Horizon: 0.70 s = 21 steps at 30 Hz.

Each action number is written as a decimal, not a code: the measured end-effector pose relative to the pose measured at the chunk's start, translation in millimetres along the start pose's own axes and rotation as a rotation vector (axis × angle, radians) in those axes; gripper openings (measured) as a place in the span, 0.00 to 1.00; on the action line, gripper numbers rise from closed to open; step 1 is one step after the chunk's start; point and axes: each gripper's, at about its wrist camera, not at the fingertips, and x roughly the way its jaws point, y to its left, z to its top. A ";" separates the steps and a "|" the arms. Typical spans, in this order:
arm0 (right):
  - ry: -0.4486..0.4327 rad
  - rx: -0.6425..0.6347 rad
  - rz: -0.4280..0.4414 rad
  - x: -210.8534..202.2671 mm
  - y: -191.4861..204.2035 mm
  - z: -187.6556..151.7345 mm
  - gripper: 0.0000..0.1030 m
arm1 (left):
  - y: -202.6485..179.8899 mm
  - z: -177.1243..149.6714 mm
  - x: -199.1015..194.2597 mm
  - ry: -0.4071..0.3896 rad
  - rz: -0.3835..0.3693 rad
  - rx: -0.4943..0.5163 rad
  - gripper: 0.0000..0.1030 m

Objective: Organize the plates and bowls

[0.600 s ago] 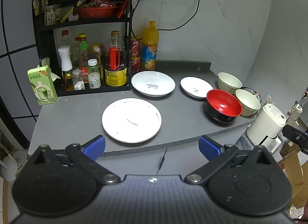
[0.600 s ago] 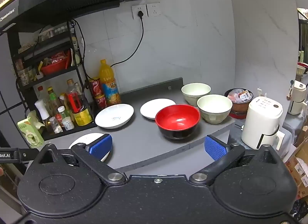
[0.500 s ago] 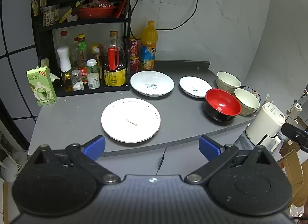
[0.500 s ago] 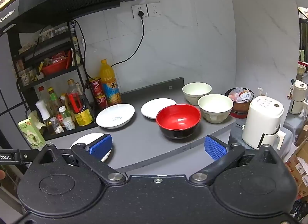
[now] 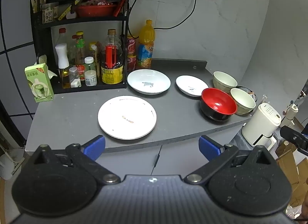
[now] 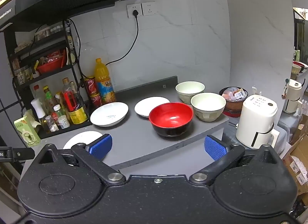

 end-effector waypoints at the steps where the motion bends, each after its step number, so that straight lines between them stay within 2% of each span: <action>1: 0.001 0.000 0.002 -0.2 -1.1 0.1 1.00 | -0.8 -1.0 -0.6 -0.001 0.003 0.000 0.99; 21: 0.030 -0.014 0.040 0.1 -1.6 -2.2 1.00 | -0.2 -7.7 -12.4 -0.007 0.034 -0.026 0.99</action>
